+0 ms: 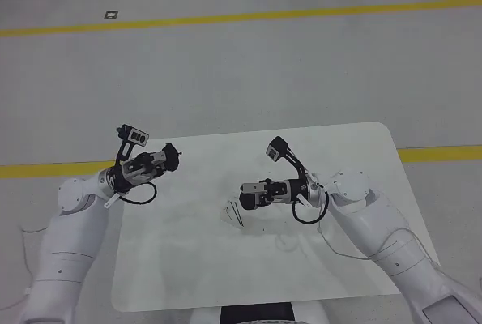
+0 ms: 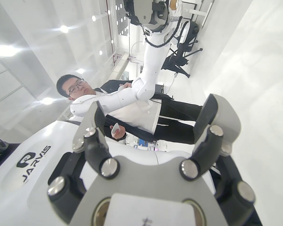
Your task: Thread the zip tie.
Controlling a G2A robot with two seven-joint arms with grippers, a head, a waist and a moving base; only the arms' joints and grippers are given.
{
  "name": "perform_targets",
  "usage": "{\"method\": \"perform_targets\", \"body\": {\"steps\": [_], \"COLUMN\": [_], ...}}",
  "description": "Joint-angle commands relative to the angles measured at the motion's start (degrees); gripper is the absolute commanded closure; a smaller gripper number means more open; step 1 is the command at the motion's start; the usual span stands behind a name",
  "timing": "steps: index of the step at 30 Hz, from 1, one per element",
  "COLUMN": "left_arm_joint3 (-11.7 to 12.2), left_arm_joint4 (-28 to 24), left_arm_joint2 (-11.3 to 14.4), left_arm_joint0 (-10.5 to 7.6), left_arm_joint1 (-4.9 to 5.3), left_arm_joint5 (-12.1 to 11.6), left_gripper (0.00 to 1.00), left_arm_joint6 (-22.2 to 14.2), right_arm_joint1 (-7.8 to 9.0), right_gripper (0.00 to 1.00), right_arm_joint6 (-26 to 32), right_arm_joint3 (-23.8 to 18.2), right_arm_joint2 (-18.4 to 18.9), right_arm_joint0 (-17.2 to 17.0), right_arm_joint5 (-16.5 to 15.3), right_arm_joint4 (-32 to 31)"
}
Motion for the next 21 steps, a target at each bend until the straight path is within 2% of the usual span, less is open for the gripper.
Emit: {"method": "perform_targets", "body": {"steps": [1, 6, 9, 13, 16, 18, 21], "left_arm_joint3": [0.0, 0.0, 0.0, 0.0, 0.0, 0.0, -0.1], "left_arm_joint4": [0.0, 0.0, 0.0, 0.0, 0.0, 0.0, 0.1], "left_arm_joint2": [0.0, 0.0, 0.0, 0.0, 0.0, 0.0, 0.0], "left_arm_joint0": [0.00, 0.00, 0.00, 0.00, 0.00, 0.00, 0.04], "left_arm_joint1": [0.00, 0.00, 0.00, 0.00, 0.00, 0.00, -0.01], "left_arm_joint5": [0.0, 0.0, 0.0, 0.0, 0.0, 0.0, 0.1], "left_gripper": [1.00, 1.00, 1.00, 1.00, 1.00, 1.00, 1.00], "left_arm_joint6": [0.0, 0.0, 0.0, 0.0, 0.0, 0.0, 0.4], "right_arm_joint1": [0.08, -0.20, -0.79, -1.68, -2.16, -2.41, -2.47], "right_gripper": [0.00, 0.00, 0.00, 0.00, 0.00, 0.00, 0.00], "right_arm_joint6": [-1.1, -4.1, -5.4, -5.6, -3.7, -1.7, -1.6], "right_arm_joint3": [-0.6, -3.0, -2.4, -0.9, 0.4, 0.8, 0.9], "right_arm_joint2": [-0.4, -3.9, -7.3, -11.5, -14.9, -16.2, -16.0], "right_arm_joint0": [0.3, 3.8, 6.9, 9.8, 11.7, 12.3, 12.6], "right_arm_joint5": [0.8, 6.7, 10.3, 15.4, 19.5, 19.5, 19.4], "right_arm_joint4": [-3.3, -15.4, -22.4, -28.4, -34.0, -34.8, -34.3]}}
